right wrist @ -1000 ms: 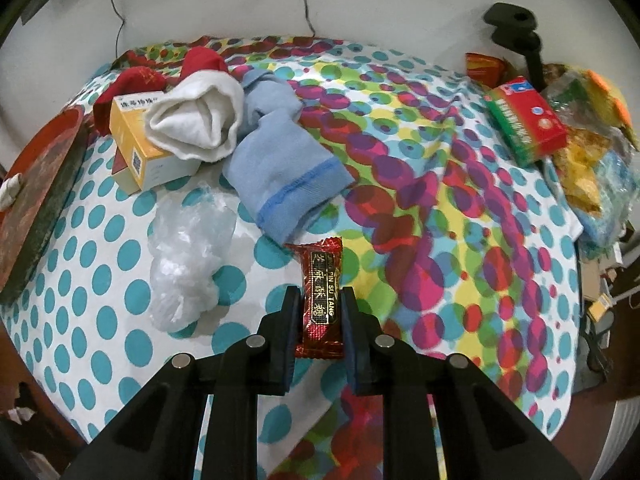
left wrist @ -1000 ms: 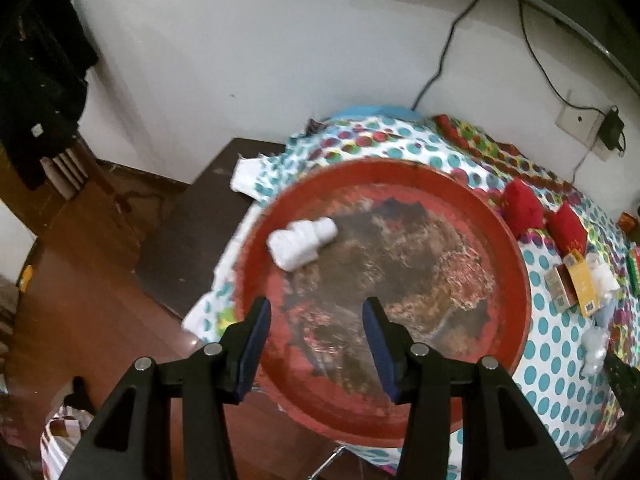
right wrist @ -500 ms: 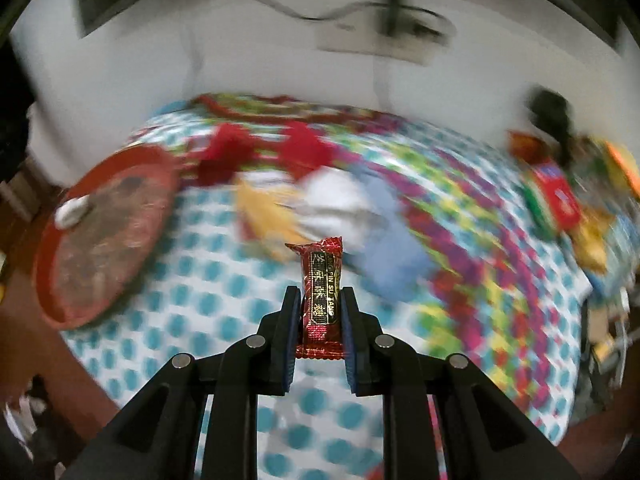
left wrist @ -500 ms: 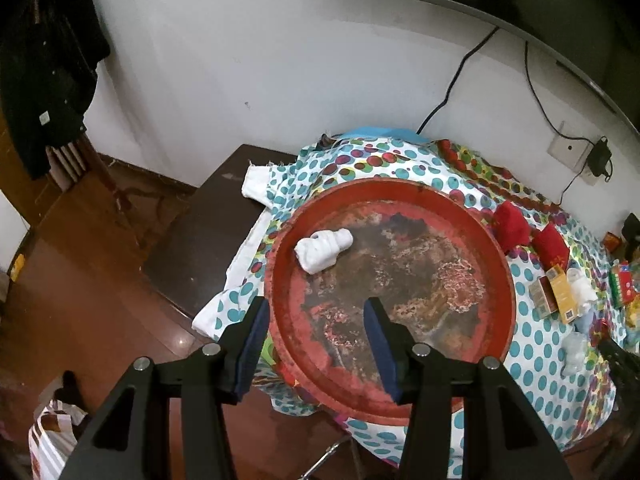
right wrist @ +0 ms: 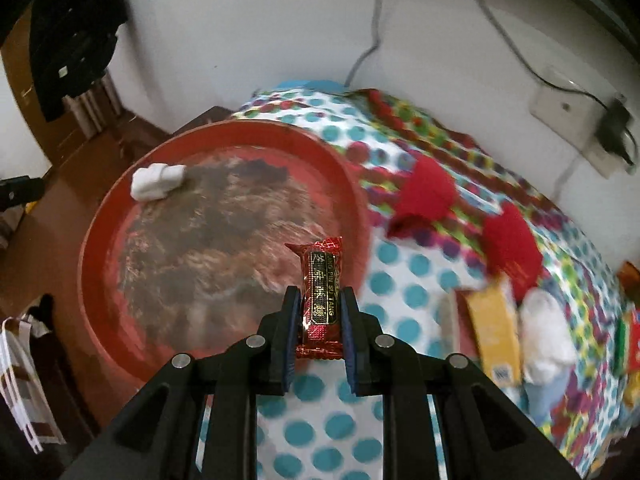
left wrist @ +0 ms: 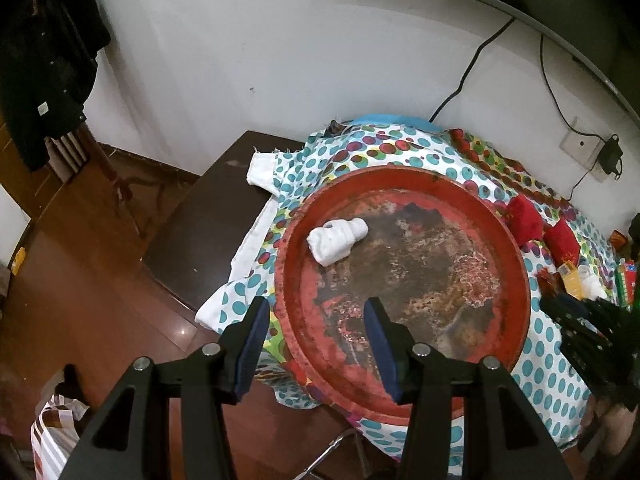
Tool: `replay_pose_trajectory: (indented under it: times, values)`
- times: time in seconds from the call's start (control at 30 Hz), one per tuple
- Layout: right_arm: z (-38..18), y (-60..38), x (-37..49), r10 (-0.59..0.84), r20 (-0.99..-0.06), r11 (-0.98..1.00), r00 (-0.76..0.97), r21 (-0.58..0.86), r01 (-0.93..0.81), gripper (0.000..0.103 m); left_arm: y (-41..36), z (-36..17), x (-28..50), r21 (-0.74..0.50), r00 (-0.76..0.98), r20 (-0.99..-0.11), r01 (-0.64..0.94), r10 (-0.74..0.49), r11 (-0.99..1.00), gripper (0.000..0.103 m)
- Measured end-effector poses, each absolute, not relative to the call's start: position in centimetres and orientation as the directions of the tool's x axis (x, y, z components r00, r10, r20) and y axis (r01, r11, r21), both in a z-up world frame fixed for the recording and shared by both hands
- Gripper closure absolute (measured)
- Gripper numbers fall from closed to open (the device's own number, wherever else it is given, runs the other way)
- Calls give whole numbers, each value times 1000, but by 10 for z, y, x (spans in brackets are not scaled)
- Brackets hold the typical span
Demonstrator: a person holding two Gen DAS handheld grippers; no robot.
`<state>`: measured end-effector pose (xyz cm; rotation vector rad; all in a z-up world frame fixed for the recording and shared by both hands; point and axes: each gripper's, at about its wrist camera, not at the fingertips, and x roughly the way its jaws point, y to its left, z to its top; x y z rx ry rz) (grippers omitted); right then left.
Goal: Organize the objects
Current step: 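Carry the red candy bar to the red tray and release it with the right tool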
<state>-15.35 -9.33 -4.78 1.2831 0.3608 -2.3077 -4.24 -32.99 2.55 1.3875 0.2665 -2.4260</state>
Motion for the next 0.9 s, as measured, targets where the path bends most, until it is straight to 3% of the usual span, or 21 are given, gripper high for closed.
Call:
replay_pose_trajectory:
  times: [0.27,0.6,0.9]
  values:
    - [-55,-141,-174,-298,-867,-816,-399,15,577,85,-337,17,-44,21,-459,-866,360,-196,-933,53]
    - [-65,-185,-203,-285,-879,-789,-381,-11,615,85,-338,-10,-58,-49,-428,-899,304,-90,-951,53]
    - [-87,-212,-232,-244,-911,-792,-334,-12,611,84,-339,-15,-61,-33,-415,-904,305,-102,-952,53]
